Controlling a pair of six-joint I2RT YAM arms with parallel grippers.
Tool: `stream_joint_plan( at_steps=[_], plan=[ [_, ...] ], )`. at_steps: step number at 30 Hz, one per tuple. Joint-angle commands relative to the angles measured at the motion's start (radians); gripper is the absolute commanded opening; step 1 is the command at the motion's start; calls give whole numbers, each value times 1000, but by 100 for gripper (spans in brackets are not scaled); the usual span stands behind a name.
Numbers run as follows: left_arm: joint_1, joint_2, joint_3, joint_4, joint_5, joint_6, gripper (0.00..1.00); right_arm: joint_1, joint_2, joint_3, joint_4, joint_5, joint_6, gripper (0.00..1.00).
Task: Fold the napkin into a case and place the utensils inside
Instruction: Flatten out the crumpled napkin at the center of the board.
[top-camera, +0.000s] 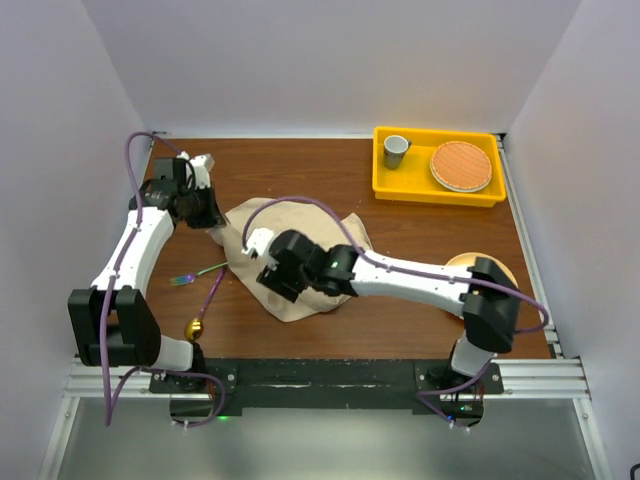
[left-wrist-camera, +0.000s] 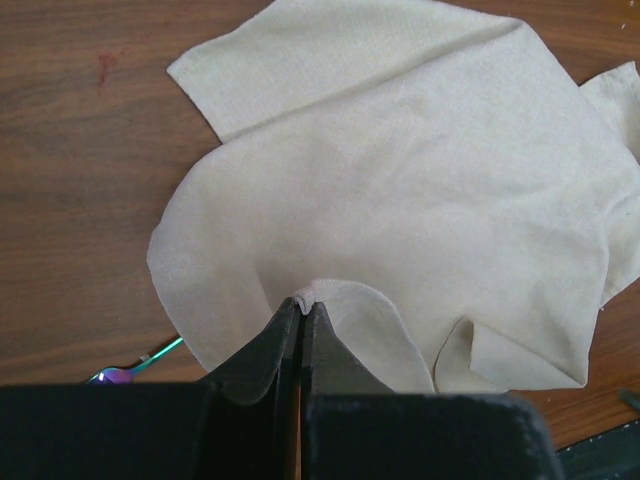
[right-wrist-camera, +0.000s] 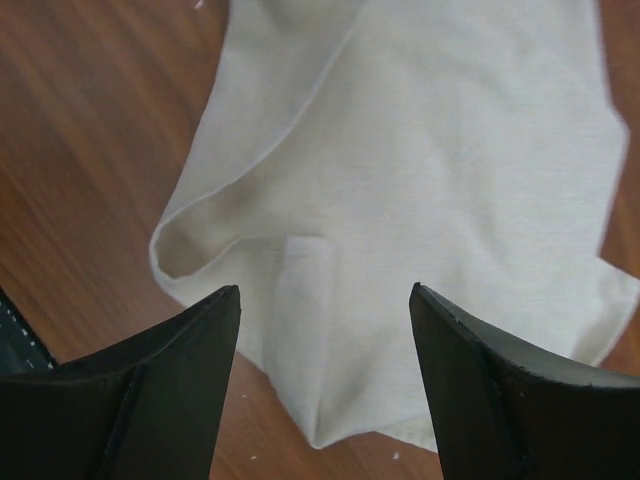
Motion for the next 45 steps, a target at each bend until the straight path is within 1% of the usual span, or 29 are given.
stream_joint_plan(
  at_steps=[1,5,14,17,18,21,22,24,25,27,28,29,30,31,32,34,35,36,38,39,41,42,43,44,45],
  plan=[
    [10,-29,-29,35,16,-30,0,45,79,-7,48,80,36,71],
    [10,-25,-29,42,8,-31,0,58,136,-23,94,140,22,68],
    [10,6,-19,44,4,-34,0,65,239,-32,131,170,73,66],
    [10,14,-15,41,2,-33,0,65,254,-33,137,190,73,64],
    [10,14,-15,41,2,-34,0,65,253,-32,137,200,74,61],
    [10,20,-6,36,2,-34,0,64,242,-42,145,216,74,59],
    [10,20,-4,38,2,-33,0,62,236,-58,151,234,65,53],
    [10,23,2,36,1,-31,0,58,208,-79,171,254,54,44],
    [10,21,4,36,-2,-30,0,55,197,-93,171,260,48,38],
    [10,20,7,36,-2,-27,0,41,152,-96,162,259,42,30],
    [10,17,8,36,-2,-22,0,35,136,-98,157,256,30,24],
    [10,15,8,36,-2,-21,0,28,116,-96,154,245,24,9],
    [10,12,13,42,-2,-16,0,6,101,-93,137,237,17,3],
    [10,11,16,44,-4,-13,0,-11,72,-79,122,228,11,0],
    [10,9,24,44,-5,-10,0,-28,59,-67,104,204,8,0],
    [11,9,50,45,-12,7,0,-108,14,-26,45,171,7,0],
    [11,9,65,45,-18,13,0,-142,-4,-10,30,117,4,0],
    [13,11,98,51,-21,33,0,-210,-26,15,10,95,-9,0],
    [13,14,146,61,-18,64,0,-277,-100,36,10,32,-32,0],
    [13,18,204,70,-10,102,0,-332,-126,52,22,-20,-62,0],
    [13,20,299,96,36,143,0,-384,-196,75,40,-82,-101,0],
    [13,18,330,108,62,188,0,-430,-217,103,60,-137,-140,0],
    [13,20,359,117,136,212,0,-450,-237,120,71,-160,-160,0],
    [13,18,422,127,171,240,0,-470,-264,141,80,-181,-182,0],
    [11,12,448,133,203,278,0,-502,-277,186,94,-192,-217,0]
  ],
)
